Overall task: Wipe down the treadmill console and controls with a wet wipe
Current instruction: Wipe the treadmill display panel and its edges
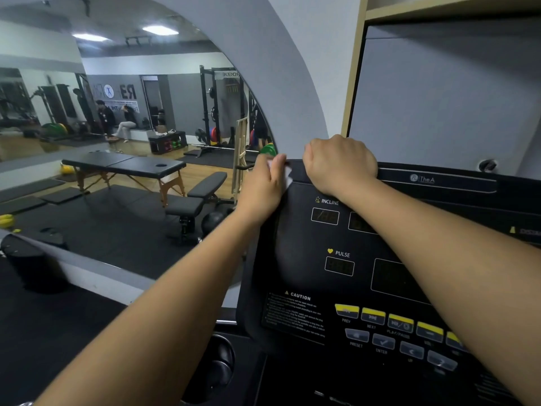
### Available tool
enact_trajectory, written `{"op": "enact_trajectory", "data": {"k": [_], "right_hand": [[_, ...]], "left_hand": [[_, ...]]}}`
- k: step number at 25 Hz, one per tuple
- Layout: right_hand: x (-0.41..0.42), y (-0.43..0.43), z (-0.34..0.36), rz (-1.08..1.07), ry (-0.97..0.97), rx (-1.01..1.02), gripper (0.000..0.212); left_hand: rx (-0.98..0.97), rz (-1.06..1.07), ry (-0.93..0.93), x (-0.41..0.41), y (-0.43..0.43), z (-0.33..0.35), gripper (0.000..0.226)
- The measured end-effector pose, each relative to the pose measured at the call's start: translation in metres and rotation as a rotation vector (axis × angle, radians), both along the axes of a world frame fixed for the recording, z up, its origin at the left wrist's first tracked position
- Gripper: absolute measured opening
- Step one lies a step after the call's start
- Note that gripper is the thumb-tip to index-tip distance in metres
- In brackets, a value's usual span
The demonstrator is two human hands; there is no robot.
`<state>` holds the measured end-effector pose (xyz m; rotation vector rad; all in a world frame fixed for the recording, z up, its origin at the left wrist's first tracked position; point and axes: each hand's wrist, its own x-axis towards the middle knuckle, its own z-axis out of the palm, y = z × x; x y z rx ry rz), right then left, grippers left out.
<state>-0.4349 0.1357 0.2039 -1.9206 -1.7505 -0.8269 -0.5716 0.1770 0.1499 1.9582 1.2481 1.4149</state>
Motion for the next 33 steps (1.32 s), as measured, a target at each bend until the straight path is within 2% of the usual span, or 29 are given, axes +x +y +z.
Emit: {"op": "enact_trajectory", "data": {"k": [4, 6, 9, 12, 14, 16, 18, 21, 24, 27, 30, 33], "right_hand": [[-0.001, 0.001, 0.000, 0.009, -0.021, 0.014, 0.046], [0.001, 0.001, -0.001, 0.013, -0.010, 0.021, 0.047], [0.001, 0.002, -0.001, 0.023, -0.010, 0.028, 0.042], [0.001, 0.002, -0.001, 0.011, -0.005, 0.025, 0.040], [0.001, 0.000, -0.002, 0.005, -0.006, 0.024, 0.042], [-0.001, -0.002, -0.001, 0.005, -0.009, 0.009, 0.040], [-0.002, -0.003, 0.000, 0.010, -0.014, 0.010, 0.037], [-0.001, -0.002, -0.001, 0.018, -0.019, 0.029, 0.035], [0.000, 0.001, -0.004, 0.048, -0.025, 0.067, 0.034], [-0.001, 0.003, -0.007, 0.073, -0.053, 0.102, 0.037], [0.002, 0.006, -0.007, 0.072, -0.076, 0.117, 0.040], [0.002, 0.006, -0.008, 0.071, -0.079, 0.114, 0.040]], "left_hand": [[0.092, 0.119, 0.276, 0.019, 0.018, 0.035, 0.041], [0.134, 0.165, 0.315, 0.021, 0.015, 0.030, 0.039], [0.156, 0.175, 0.169, 0.016, 0.003, 0.011, 0.043], [0.001, 0.078, -0.044, 0.003, -0.009, -0.011, 0.046], [-0.103, -0.015, -0.137, -0.011, -0.023, -0.038, 0.039], [-0.175, -0.105, -0.176, -0.028, -0.046, -0.067, 0.034], [-0.260, -0.173, -0.205, -0.042, -0.065, -0.098, 0.041], [-0.384, -0.201, -0.201, -0.056, -0.080, -0.131, 0.034], [-0.293, -0.139, -0.124, -0.051, -0.069, -0.120, 0.039], [-0.136, -0.054, -0.041, -0.030, -0.041, -0.066, 0.038], [-0.006, -0.097, -0.072, -0.012, -0.024, -0.017, 0.046], [-0.056, -0.112, -0.148, -0.014, -0.029, -0.023, 0.050]]}}
